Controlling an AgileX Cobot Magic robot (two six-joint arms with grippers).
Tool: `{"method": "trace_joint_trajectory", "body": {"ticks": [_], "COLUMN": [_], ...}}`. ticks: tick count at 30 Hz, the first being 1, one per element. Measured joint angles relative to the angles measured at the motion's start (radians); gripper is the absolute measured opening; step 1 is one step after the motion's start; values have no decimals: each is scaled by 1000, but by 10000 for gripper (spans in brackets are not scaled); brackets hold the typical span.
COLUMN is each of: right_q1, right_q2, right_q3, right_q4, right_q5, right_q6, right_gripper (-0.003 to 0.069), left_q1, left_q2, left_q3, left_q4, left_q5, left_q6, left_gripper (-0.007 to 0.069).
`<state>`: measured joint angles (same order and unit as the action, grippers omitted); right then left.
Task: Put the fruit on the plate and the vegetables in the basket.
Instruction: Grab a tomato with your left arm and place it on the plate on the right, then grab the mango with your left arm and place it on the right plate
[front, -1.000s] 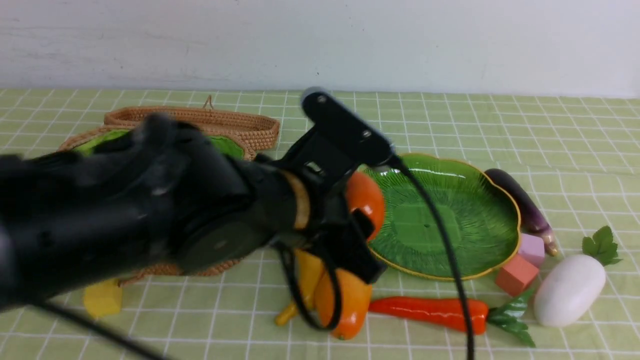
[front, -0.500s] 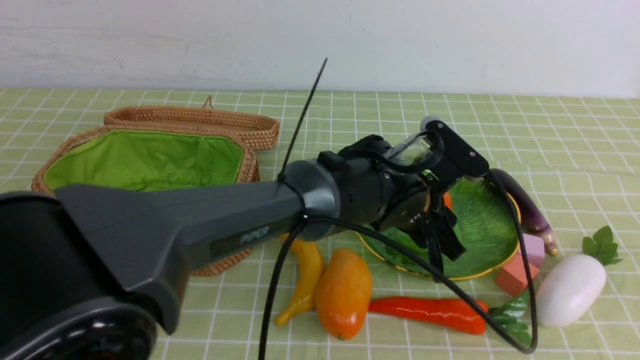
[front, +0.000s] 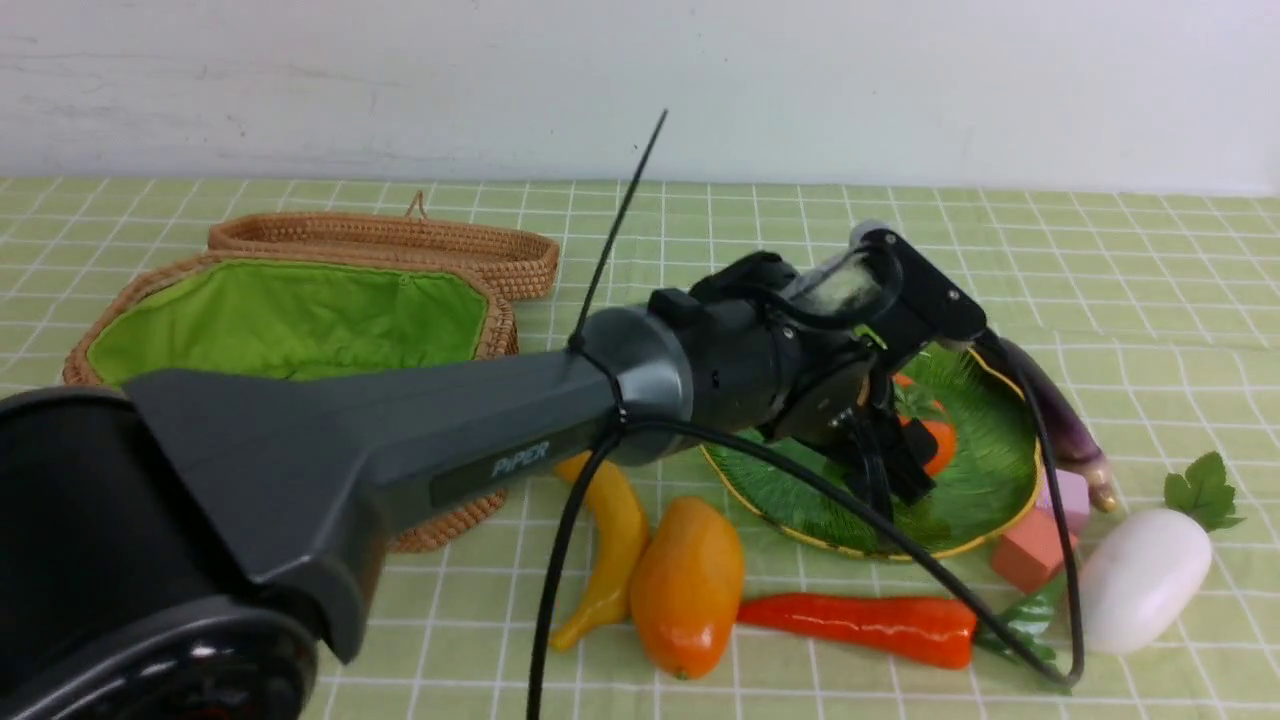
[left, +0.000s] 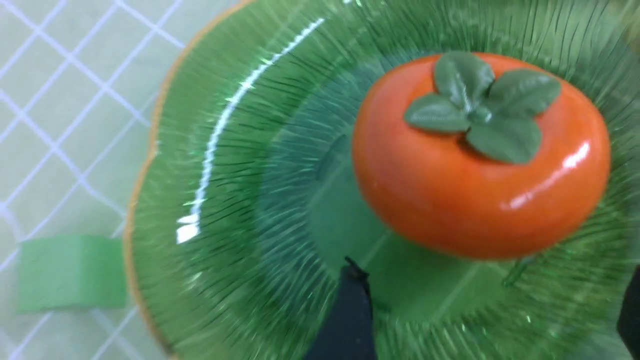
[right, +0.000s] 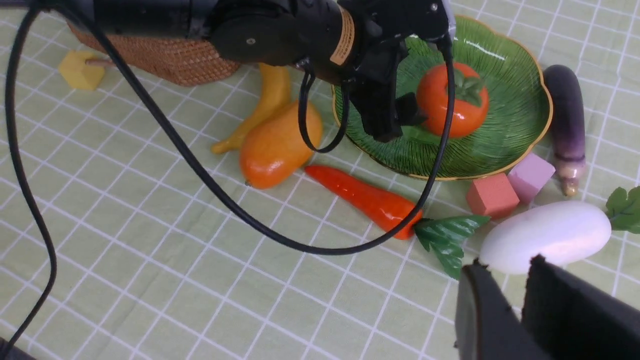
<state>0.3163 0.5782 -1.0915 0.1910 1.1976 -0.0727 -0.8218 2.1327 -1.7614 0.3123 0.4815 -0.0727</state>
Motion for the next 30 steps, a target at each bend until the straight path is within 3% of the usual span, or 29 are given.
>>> {"method": "trace_joint_trajectory", "body": {"ticks": [3,8,10,11,17,26,30], "right_q1": [0,0,0,0,0,0,0], "right_q2": [0,0,0,0,27,155,203], "right_q3": [0,0,0,0,0,0,0], "right_q4": [1,4,9,11,42,67,79], "right_q5": [1,8,16,20,24,26,16], "right_q6": [0,0,0,0,0,0,0], "right_gripper": [148,148,149,149,145,20,8], "left_q1": [0,0,0,0,0,0,0], "left_q2": [-98,-312,-389,-428,-679,-1153,-1271], "left_q3": [-1,-5,-2,11,233,776,926], "left_q4": [-39,-106,-116,-119,-116,-126,-139], "left_q5": [118,381,464,490,517,297,251], "left_q6": [-2,-43,-57,-71,-164,-313,-360], "left_gripper": [556,158,20,-13,-13,-13,-13]}}
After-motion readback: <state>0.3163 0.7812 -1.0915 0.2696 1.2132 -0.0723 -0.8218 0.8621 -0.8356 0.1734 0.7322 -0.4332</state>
